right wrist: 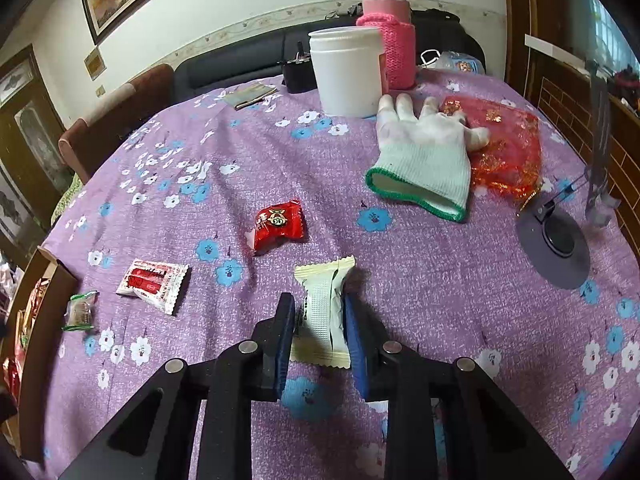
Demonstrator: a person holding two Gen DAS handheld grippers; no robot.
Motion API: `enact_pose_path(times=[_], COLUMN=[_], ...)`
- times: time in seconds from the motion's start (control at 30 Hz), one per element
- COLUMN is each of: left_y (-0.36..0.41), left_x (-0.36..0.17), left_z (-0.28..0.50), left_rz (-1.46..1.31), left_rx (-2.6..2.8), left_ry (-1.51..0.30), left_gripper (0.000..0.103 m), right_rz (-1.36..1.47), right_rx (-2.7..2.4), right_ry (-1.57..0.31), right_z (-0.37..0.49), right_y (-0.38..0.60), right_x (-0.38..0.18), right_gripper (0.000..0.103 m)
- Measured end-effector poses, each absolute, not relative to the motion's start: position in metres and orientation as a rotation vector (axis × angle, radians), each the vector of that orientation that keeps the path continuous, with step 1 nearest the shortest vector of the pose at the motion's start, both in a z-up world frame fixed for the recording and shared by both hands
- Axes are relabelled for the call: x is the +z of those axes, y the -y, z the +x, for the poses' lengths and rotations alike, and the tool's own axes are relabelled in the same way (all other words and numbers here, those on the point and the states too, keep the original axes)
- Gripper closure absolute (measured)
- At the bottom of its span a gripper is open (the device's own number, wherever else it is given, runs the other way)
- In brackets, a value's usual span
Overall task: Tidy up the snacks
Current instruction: 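Grasp the white-and-red packet with the left tool while the right tool grasps a cream wrapper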
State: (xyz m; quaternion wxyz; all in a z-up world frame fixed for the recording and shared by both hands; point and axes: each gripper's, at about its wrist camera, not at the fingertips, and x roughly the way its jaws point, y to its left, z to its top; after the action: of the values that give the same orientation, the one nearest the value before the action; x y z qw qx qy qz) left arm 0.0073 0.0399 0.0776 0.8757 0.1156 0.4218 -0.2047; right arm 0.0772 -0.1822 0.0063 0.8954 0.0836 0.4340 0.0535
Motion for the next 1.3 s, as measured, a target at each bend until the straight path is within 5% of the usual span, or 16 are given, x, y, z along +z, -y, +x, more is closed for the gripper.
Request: enact_pose_path(times=[0.33, 0.5, 0.53, 0.6, 0.67, 0.9, 0.93, 1.0, 1.13, 1.17, 1.23, 1.27, 1.3], left_y=[0.023, 0.019, 0.018, 0.022, 0.025, 0.029, 0.029, 0.032, 0.051, 0.055, 0.058, 0.060, 0.061], left_x=[0.018, 0.010, 0.010, 0.013, 0.016, 0.025, 0.028, 0.032, 0.017, 0.011, 0.013, 0.015, 0.016], left_z=[0.109, 0.123, 0.122, 0.113, 0.100, 0.074, 0.074, 0.072, 0.074, 0.072, 0.070, 0.068, 0.067], left_rz=[0.543, 0.473, 0.452, 0.456, 0.472, 0.452, 0.440, 0.459, 0.501, 0.526, 0.504, 0.492, 0.498], left_rx=[-0.506, -0.527, -0.524, -0.537, -0.541, -0.578, -0.586, -0.573, -0.594, -0.584, -0.615, -0.615, -0.595], left_ry=[-0.948, -1.001, -1.018, -1.023, -1.032, -1.013, -0.995, -0.949, -0.974, -0.983, -0.969, -0.973, -0.965], left_gripper=[0.024, 0.024, 0.027, 0.059, 0.077, 0.074, 0.068, 0.031, 0.029, 0.031, 0.059, 0.085, 0.084], right_rz=[0.237, 0.266, 0.264, 0.256, 0.259, 0.261, 0.271, 0.275, 0.253, 0.252, 0.259, 0.267, 0.273], right_rx=[0.155, 0.166, 0.164, 0.159, 0.155, 0.153, 0.155, 0.156, 0.160, 0.159, 0.158, 0.156, 0.151], right_ry=[-0.910, -0.914, -0.915, -0.915, -0.916, -0.924, -0.928, -0.936, -0.945, -0.946, -0.947, -0.946, -0.942], right_z=[0.077, 0.079, 0.079, 0.078, 0.077, 0.076, 0.075, 0.075, 0.075, 0.074, 0.074, 0.074, 0.073], right_y=[0.191, 0.195, 0.194, 0.192, 0.192, 0.194, 0.195, 0.196, 0.194, 0.194, 0.195, 0.196, 0.197], right_x=[0.006, 0.006, 0.006, 0.006, 0.007, 0.007, 0.007, 0.008, 0.008, 0.008, 0.008, 0.009, 0.009], right_gripper=[0.077, 0.077, 0.077, 0.077, 0.077, 0.077, 0.077, 0.077, 0.077, 0.077, 0.077, 0.077, 0.077])
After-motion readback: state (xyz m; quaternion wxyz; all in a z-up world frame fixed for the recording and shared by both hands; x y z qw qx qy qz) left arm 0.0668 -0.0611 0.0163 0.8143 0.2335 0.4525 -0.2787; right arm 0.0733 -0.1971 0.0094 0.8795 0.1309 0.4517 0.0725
